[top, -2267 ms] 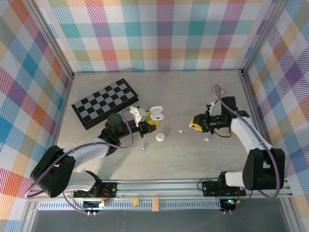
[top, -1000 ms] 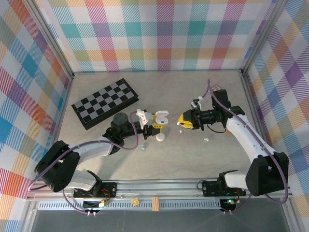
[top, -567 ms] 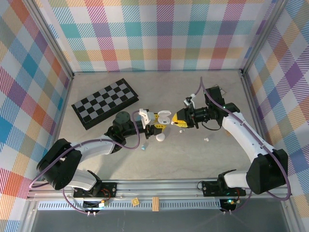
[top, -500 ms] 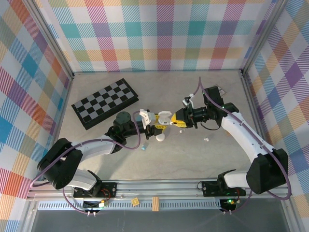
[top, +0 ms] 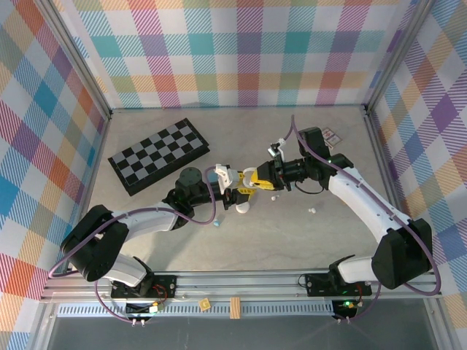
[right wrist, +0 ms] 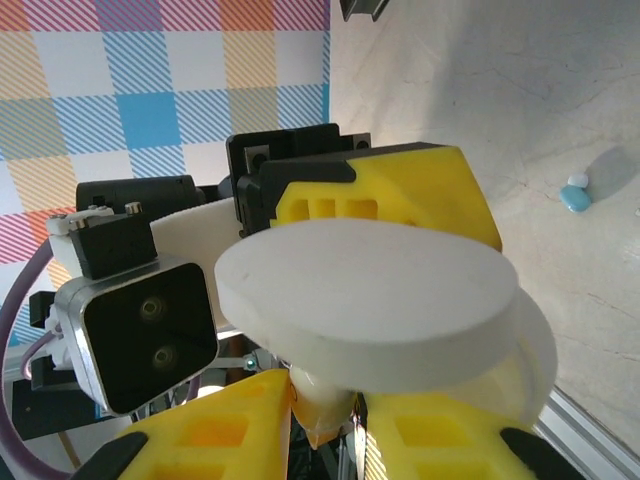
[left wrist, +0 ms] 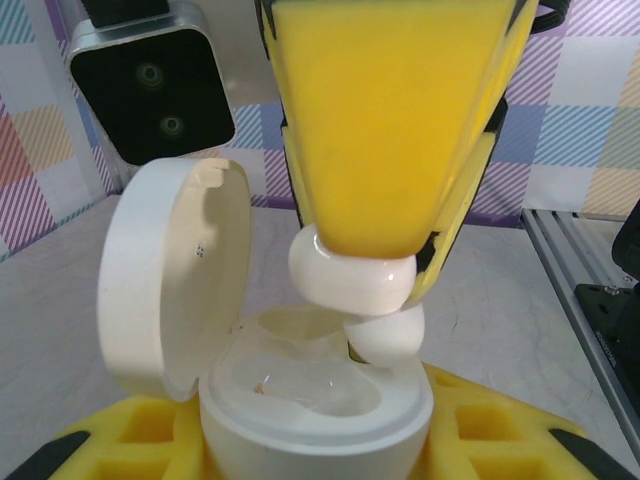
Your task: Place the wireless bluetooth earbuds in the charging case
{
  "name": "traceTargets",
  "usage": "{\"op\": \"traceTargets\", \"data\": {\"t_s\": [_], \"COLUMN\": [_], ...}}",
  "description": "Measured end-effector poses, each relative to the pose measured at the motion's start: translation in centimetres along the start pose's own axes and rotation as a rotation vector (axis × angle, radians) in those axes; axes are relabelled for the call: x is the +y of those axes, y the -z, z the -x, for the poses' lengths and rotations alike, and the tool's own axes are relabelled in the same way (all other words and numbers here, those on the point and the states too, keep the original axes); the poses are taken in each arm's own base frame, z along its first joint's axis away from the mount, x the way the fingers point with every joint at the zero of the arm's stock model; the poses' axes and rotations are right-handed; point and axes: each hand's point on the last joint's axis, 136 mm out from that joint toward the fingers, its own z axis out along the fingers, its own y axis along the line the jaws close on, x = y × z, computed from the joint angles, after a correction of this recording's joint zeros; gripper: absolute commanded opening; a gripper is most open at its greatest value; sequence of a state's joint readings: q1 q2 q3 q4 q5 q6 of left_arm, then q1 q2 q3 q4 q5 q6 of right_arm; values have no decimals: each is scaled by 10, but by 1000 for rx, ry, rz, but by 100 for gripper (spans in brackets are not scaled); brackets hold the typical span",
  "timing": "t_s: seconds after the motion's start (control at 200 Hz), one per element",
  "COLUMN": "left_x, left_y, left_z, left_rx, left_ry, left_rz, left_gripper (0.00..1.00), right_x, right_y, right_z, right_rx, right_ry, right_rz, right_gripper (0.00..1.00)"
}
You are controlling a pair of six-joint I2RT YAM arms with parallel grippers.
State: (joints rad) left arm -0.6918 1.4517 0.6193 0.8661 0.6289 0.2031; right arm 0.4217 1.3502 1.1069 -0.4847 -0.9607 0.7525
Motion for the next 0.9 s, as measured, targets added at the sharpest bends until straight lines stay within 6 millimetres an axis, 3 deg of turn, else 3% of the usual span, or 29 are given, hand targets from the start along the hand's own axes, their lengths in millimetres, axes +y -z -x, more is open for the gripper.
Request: {"op": "traceTargets", "data": {"t_s": [0.675, 0.9], "left_x": [4, 4], "left_y": [-5, -6], "left_z": [1, -4], "left_rx": [0, 14], "left_ry": [-1, 8], "left_rz": [15, 16], "left_gripper": [33, 33], "right_x": [-2, -4], "right_y": [-7, -8], "right_z": [8, 8], "right_rx": [-51, -57], "right_ry": [18, 16], "right_rz": [-44, -55], "right_gripper": [24, 39]}}
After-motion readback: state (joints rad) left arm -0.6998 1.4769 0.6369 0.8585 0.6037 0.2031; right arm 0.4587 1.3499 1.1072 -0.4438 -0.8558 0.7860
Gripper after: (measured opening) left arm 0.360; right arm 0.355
